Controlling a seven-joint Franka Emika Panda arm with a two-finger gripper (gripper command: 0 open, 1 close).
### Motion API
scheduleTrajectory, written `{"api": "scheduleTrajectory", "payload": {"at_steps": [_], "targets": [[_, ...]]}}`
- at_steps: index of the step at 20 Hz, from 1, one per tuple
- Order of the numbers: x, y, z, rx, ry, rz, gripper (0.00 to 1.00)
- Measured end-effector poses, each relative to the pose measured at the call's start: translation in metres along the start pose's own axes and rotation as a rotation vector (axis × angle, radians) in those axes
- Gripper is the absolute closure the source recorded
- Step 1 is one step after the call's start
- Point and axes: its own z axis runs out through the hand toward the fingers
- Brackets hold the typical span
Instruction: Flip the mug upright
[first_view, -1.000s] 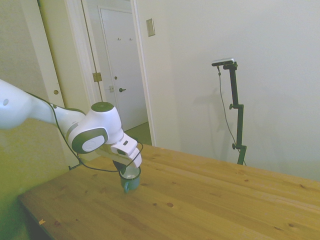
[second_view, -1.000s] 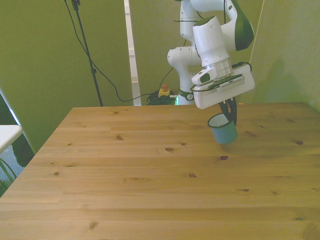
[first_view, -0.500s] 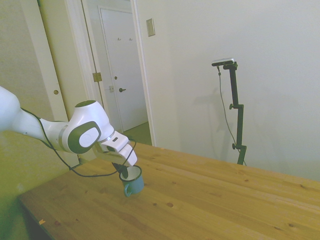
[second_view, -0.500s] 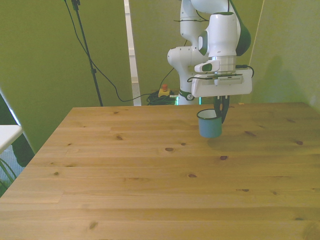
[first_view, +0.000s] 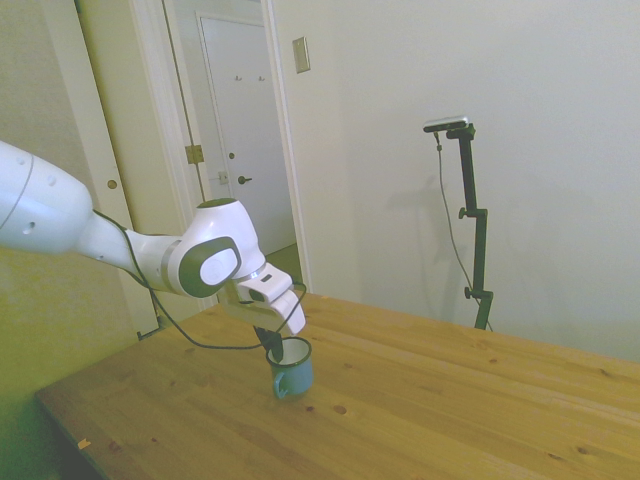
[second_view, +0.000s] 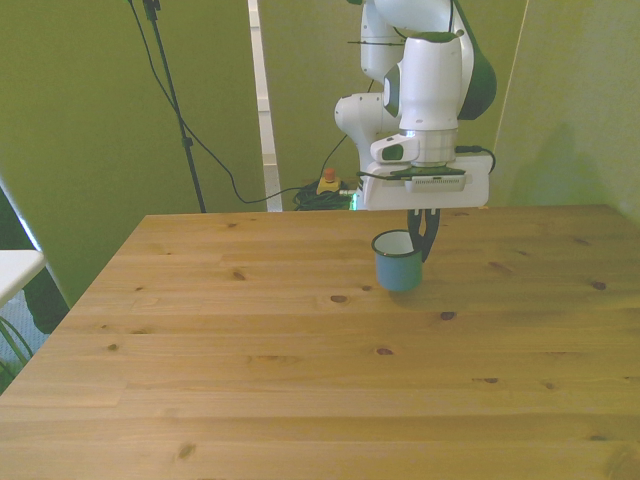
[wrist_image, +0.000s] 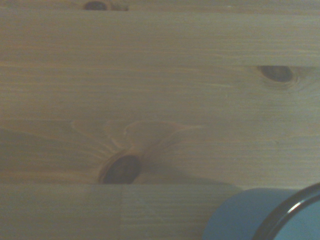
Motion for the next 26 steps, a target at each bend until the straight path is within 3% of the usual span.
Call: {"api": "scheduleTrajectory", "payload": {"at_steps": [7, 8, 20, 26], "targets": [[0.018, 0.000, 0.016, -0.017, -0.010, 0.023, 1.00], [0.019, 0.001, 0.018, -0.018, -0.010, 0.025, 0.00], [0.020, -0.001, 0.021, -0.013, -0.007, 0.024, 0.00], [0.014, -0.001, 0.006, 0.010, 0.012, 0.018, 0.00]]}}
